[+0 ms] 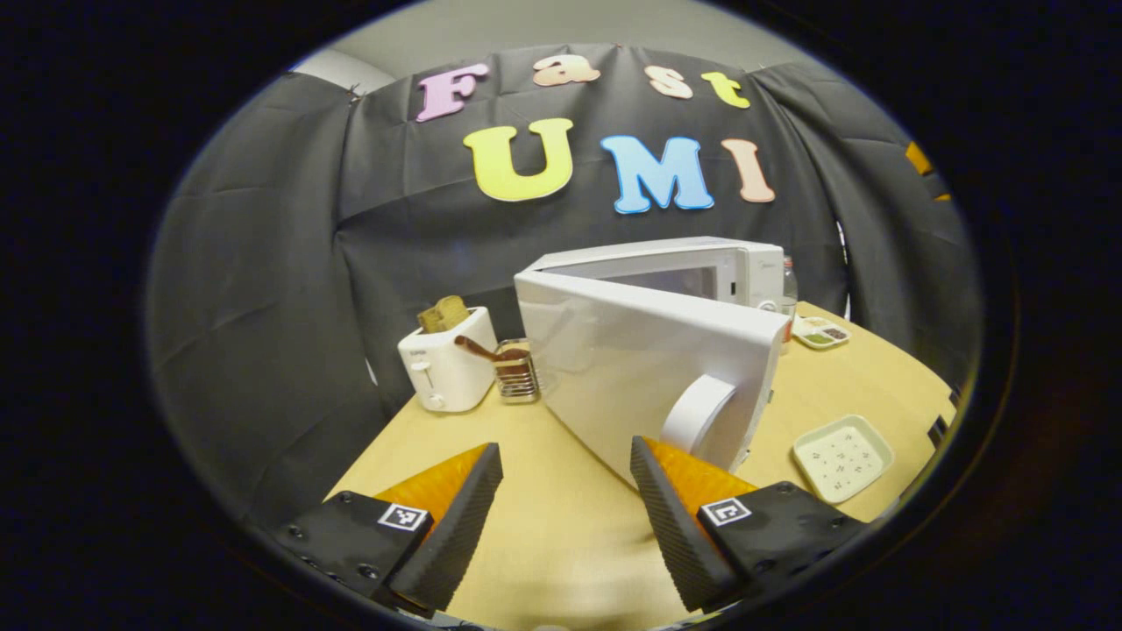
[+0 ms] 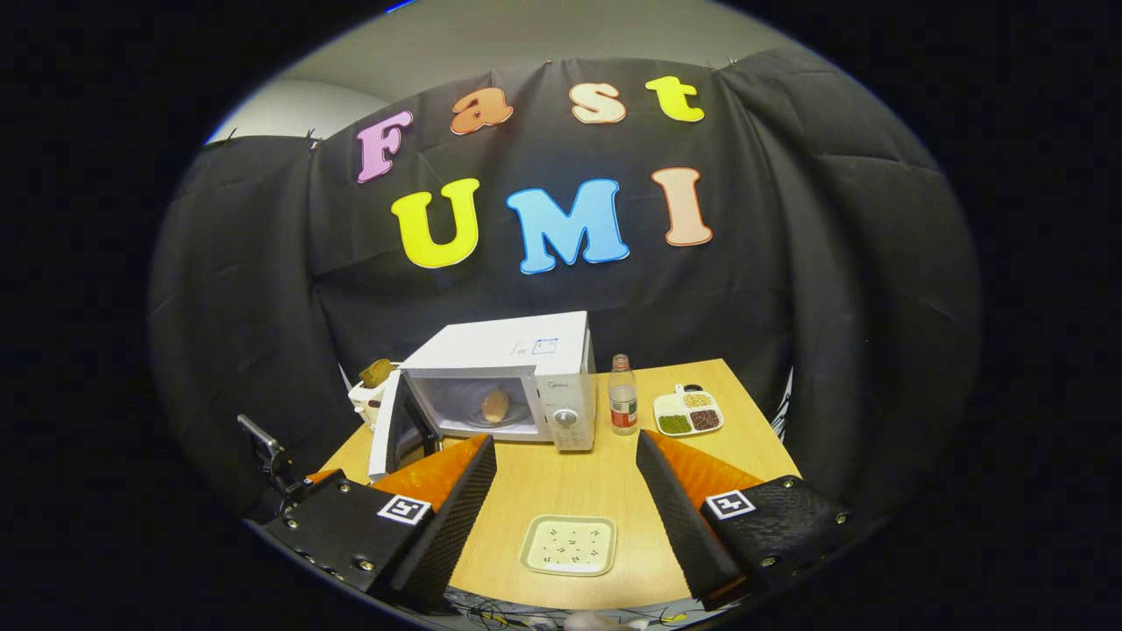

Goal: Open the microwave oven with the left hand, put the food in, and close the microwave oven.

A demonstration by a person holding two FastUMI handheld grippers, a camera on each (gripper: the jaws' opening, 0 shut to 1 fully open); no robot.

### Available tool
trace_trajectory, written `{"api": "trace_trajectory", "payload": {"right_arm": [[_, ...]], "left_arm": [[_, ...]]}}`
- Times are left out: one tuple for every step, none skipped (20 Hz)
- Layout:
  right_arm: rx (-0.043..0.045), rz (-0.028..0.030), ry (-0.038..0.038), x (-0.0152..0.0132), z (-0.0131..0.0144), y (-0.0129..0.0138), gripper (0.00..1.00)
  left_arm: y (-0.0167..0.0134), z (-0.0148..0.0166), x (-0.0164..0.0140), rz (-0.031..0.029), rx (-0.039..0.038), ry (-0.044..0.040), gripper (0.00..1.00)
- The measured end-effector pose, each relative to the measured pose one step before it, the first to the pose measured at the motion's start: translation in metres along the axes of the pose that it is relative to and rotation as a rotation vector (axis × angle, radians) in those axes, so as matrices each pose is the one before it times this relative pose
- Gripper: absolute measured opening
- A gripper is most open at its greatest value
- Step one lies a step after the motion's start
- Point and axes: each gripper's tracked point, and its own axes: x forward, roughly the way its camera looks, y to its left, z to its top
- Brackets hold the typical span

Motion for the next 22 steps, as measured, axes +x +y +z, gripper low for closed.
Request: {"api": "trace_trajectory", "payload": {"right_arm": [[0.00402, -0.00247, 0.00160, -0.00007, 0.00099, -0.00305, 0.98], [0.00505, -0.00569, 0.00312, -0.00082, 0.00009, -0.00432, 0.98], [0.00616, -0.00176, 0.00031, 0.00037, 0.00025, -0.00246, 0.98], [0.00692, -0.00419, -0.00001, 0.00089, 0.00020, -0.00291, 0.98], [0.00225, -0.00088, -0.00205, -0.00032, 0.00097, -0.00218, 0.98], [0.00021, -0.00603, 0.00298, 0.00096, -0.00113, -0.00431, 0.98], [-0.00165, -0.00085, 0.00164, 0.00081, -0.00010, -0.00258, 0.98], [-0.00098, -0.01056, 0.00519, 0.00168, -0.00157, -0.00579, 0.98], [0.00541, -0.00703, 0.00468, 0.00049, -0.00050, -0.00408, 0.99], [0.00786, -0.00676, 0.00265, 0.00081, -0.00088, -0.00426, 0.98], [0.00700, -0.00696, 0.00291, 0.00096, 0.00080, -0.00366, 0.98], [0.00638, -0.00771, 0.00034, -0.00021, -0.00062, -0.00359, 0.98], [0.00244, -0.00915, -0.00152, 0.00071, 0.00146, -0.00336, 0.98], [0.00340, -0.00990, 0.00150, -0.00027, -0.00135, -0.00323, 0.98], [0.00347, -0.00702, -0.00141, 0.00063, 0.00071, -0.00372, 0.98], [0.00328, -0.00958, 0.00136, 0.00130, 0.00138, -0.00417, 0.98], [0.00418, -0.00683, -0.00111, 0.00113, 0.00021, -0.00296, 0.98], [0.00350, -0.00998, 0.00089, -0.00021, 0.00065, -0.00365, 0.98], [0.00361, -0.00550, 0.00279, 0.00157, 0.00079, -0.00342, 0.98], [0.00975, -0.00959, 0.00320, 0.00250, -0.00151, -0.00284, 0.98], [0.00910, -0.00356, -0.00101, 0.00121, 0.00182, -0.00190, 0.98], [0.00515, -0.00658, 0.00054, 0.00179, 0.00165, -0.00213, 0.98]], "left_arm": [[-0.00847, 0.00273, 0.00290, -0.01197, 0.00176, -0.00440, 0.94], [-0.00685, 0.00359, 0.00189, -0.01202, 0.00197, -0.00473, 0.97], [-0.00743, 0.00267, 0.00156, -0.01166, 0.00473, -0.00113, 0.94], [-0.00742, 0.00364, 0.00227, -0.01211, 0.00642, -0.00420, 0.97], [-0.00729, 0.00322, 0.00297, -0.01248, 0.00893, -0.00431, 0.94], [-0.00720, 0.00317, 0.00281, -0.01161, 0.00971, -0.00414, 0.94], [-0.00567, 0.00299, 0.00270, -0.01222, 0.00705, -0.00202, 0.94], [-0.00745, 0.00444, 0.00276, -0.01311, 0.00425, -0.00500, 0.96], [-0.00570, 0.00516, 0.00311, -0.01256, 0.00403, -0.00540, 0.98], [-0.00633, 0.00404, 0.00385, -0.01244, 0.00371, -0.00384, 0.94], [-0.00617, 0.00315, 0.00367, -0.01353, 0.00286, -0.00301, 0.97], [-0.00587, 0.00344, 0.00410, -0.01262, 0.00115, -0.00644, 1.00], [-0.00632, 0.00388, 0.00486, -0.01371, 0.00021, -0.00088, 1.00], [-0.00502, 0.00368, 0.00575, -0.00992, 0.00317, -0.00428, 1.00], [-0.00418, 0.00295, 0.00470, -0.00871, 0.00208, -0.00252, 0.94], [-0.00412, 0.00350, 0.00480, -0.01213, 0.00058, -0.00117, 0.95], [-0.00498, 0.00333, 0.00606, -0.01114, 0.00040, -0.00509, 0.96], [-0.00425, 0.00290, 0.00477, -0.00930, 0.00211, 0.00093, 0.97], [-0.00456, 0.00396, 0.00475, -0.00962, 0.00249, -0.00458, 0.98], [-0.00362, 0.00321, 0.00502, -0.00909, 0.00376, -0.00233, 0.99], [-0.00173, 0.00178, 0.00524, -0.00711, 0.00340, -0.00406, 1.00], [-0.00303, 0.00153, 0.00627, -0.00815, -0.00082, 0.00037, 0.97]]}}
